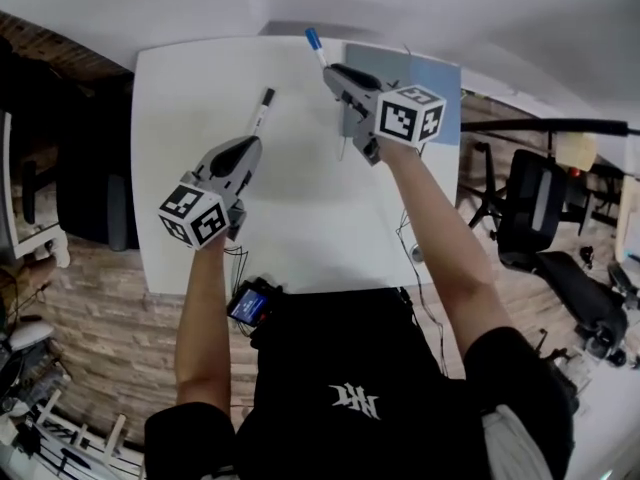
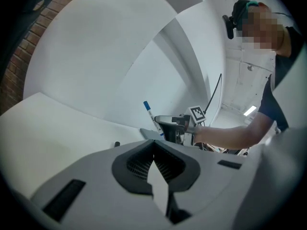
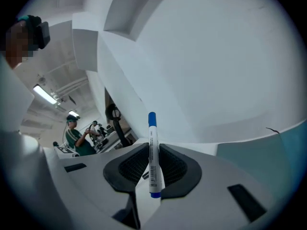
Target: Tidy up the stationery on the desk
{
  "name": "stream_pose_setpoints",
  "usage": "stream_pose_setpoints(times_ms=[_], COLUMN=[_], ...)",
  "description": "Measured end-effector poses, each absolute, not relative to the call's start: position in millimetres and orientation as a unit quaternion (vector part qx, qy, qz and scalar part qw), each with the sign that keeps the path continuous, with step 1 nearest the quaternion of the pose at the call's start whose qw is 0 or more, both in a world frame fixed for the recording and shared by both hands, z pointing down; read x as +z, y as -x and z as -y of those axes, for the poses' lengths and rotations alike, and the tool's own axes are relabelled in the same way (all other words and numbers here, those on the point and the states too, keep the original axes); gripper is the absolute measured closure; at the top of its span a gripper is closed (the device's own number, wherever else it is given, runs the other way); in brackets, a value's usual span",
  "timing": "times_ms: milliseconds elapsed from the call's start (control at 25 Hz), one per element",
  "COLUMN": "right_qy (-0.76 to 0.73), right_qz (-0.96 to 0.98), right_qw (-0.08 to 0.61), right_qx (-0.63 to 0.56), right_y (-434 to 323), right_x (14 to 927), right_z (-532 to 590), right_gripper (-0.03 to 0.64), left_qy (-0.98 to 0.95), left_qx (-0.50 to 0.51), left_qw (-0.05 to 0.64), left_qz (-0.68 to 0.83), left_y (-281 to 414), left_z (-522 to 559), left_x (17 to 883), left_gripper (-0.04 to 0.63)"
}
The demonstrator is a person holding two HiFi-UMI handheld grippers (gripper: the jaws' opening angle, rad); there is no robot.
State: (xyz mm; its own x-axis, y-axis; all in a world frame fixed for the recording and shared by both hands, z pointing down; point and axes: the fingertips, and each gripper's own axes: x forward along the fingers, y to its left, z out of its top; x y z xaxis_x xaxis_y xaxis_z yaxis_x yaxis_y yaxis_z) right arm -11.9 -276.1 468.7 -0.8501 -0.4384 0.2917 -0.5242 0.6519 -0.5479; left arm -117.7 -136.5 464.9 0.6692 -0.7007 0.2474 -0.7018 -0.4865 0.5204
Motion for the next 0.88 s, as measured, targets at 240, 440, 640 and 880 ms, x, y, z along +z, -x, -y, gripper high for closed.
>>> stream_pose_setpoints(times_ms=[240, 440, 640, 880], right_qy=[-0.349, -0.407, -0.457, -0.484], right_qz=[0.866, 0.829, 0.791, 0.763], right_qw=[0.104, 0.147, 0.166, 0.186], right_qx=[0.342, 0.353, 0.372, 0.386], right_y=[-1.1, -9.9, -18.0, -11.9], right_x=[490.4, 512.1, 532.1, 553.0], right_z=[293.5, 299.5, 304.8, 302.3], right_gripper=[0.529, 0.529, 0.529, 0.529], left_qy=[-0.868, -0.871, -0.874, -0.874], left_qx=[0.004, 0.006, 0.007, 0.005], left_qw=[0.307, 0.312, 0.315, 0.321], left_qz=[0.391, 0.378, 0.370, 0.365], left_y=[109.5, 100.3, 96.8, 96.8], left_z=[146.7, 150.8, 152.1, 151.1], left_x=[469.0, 473.7, 475.1, 476.4], left_gripper=[0.592, 0.592, 0.592, 0.592])
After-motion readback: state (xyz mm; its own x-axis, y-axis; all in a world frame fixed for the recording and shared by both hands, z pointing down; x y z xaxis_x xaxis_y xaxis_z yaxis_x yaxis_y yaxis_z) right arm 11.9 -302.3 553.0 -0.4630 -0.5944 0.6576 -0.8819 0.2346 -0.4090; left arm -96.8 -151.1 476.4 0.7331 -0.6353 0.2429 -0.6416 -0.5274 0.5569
